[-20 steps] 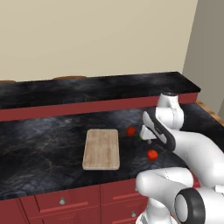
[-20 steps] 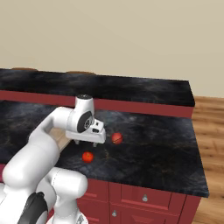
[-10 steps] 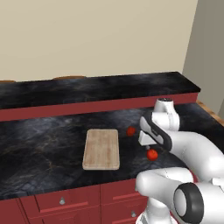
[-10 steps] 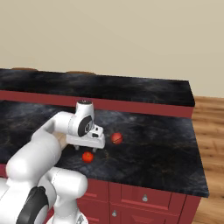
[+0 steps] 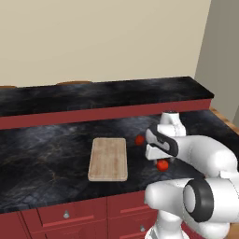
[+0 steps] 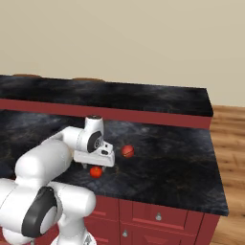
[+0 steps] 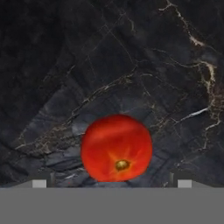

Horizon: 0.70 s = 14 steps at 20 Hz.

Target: Place the avocado, onion, tomato, and bell pepper on the cutting board.

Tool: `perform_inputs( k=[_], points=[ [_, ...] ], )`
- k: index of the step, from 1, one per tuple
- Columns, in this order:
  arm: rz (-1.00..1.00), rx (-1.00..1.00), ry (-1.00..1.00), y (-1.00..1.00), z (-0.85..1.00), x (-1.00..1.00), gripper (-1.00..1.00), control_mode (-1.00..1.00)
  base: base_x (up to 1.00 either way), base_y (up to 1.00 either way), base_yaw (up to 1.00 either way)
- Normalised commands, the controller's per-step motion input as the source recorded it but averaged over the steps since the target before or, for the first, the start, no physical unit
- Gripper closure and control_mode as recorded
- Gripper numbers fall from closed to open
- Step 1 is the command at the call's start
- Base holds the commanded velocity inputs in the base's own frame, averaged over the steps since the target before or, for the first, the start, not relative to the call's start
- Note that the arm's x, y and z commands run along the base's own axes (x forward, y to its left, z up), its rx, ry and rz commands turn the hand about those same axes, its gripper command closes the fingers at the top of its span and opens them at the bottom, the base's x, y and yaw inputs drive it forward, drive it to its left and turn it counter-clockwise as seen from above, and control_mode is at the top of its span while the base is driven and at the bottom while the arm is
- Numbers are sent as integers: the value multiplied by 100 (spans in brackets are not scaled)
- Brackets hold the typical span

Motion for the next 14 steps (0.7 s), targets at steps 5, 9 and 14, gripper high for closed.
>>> perform_inputs(
  k=[5, 9, 14],
  points=[
    [0, 0, 12, 0, -30, 19, -100, -100, 0, 0, 0],
    [0, 0, 10, 0, -31, 20, -100, -100, 0, 0, 0],
    [0, 0, 11, 1, -34, 10, 100, -100, 0, 0, 0]
  ],
)
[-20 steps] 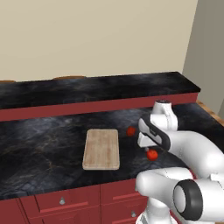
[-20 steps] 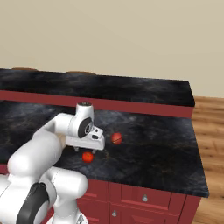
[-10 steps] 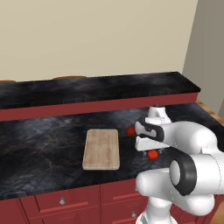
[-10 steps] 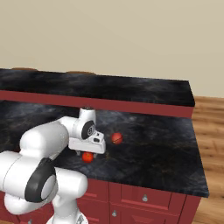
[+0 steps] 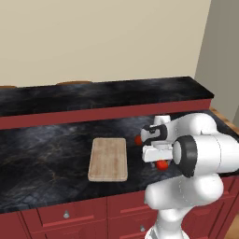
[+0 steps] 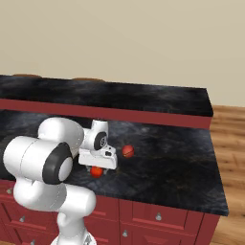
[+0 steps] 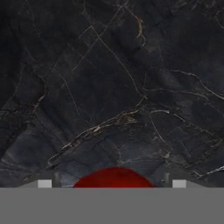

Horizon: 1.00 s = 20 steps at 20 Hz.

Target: Place the avocado, onion, tomato, and bell pepper on the cutting board.

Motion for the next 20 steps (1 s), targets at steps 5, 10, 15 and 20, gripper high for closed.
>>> perform_inputs(
  k=[5, 10, 15, 20],
  points=[
    [0, 0, 3, 0, -4, 0, 100, -100, 0, 0, 0],
    [0, 0, -1, 25, 25, -1, 100, -100, 0, 0, 0],
    [0, 0, -5, 73, 38, 0, 100, -100, 0, 0, 0],
    [0, 0, -6, 71, 44, 0, 100, -100, 0, 0, 0]
  ],
)
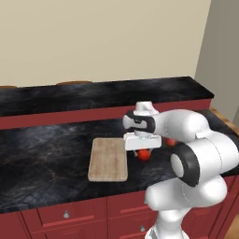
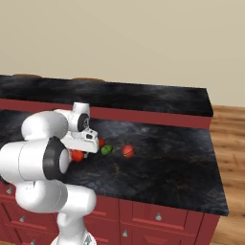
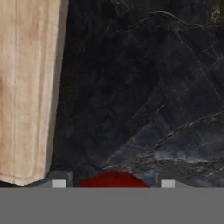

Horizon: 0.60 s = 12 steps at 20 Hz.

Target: Place the avocado, onion, tomato, and bell pepper on the cutting board.

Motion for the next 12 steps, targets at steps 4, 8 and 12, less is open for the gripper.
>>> perform_inputs(
  k=[4, 8, 12],
  points=[
    [0, 0, -4, 67, 42, 1, 100, -100, 0, 0, 0],
    [0, 0, 0, 63, 26, 18, 100, -100, 0, 0, 0],
    [0, -1, 0, 60, 16, 36, 100, -100, 0, 0, 0]
  ],
)
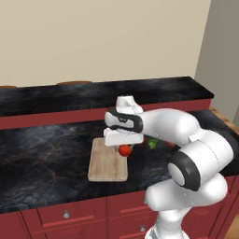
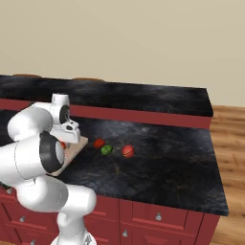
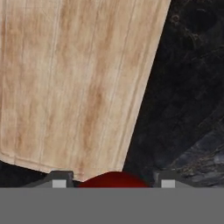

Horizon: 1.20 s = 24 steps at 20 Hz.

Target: Place the avocado, onion, tomato, and bell pepper on the cutting board.

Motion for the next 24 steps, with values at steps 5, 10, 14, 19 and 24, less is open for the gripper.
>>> perform_inputs(
  k=[5, 10, 14, 19, 24],
  points=[
    [0, -4, 0, 60, 9, 46, 100, -100, 0, 0, 0],
    [0, -3, 0, 34, 0, 40, 100, -100, 0, 0, 0],
    [0, -2, 0, 11, -3, 41, 100, -100, 0, 0, 0],
    [0, -1, 0, 2, -21, 26, 100, -100, 0, 0, 0],
    [0, -2, 0, 12, -35, 10, 100, -100, 0, 0, 0]
  ],
)
